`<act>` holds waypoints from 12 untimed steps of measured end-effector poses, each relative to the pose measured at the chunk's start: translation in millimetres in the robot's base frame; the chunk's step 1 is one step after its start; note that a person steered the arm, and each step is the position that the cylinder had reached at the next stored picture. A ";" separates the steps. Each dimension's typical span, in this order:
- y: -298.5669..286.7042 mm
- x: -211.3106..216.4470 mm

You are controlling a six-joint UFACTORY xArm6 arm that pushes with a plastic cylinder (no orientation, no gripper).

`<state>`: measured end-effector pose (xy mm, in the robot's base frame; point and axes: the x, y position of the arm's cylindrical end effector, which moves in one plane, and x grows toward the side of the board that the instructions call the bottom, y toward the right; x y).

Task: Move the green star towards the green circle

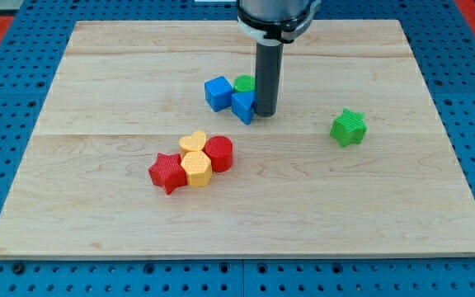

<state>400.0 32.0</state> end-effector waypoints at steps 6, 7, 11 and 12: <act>137.5 69.3; 141.7 52.8; 110.5 -17.1; 98.4 -44.9</act>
<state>355.1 130.4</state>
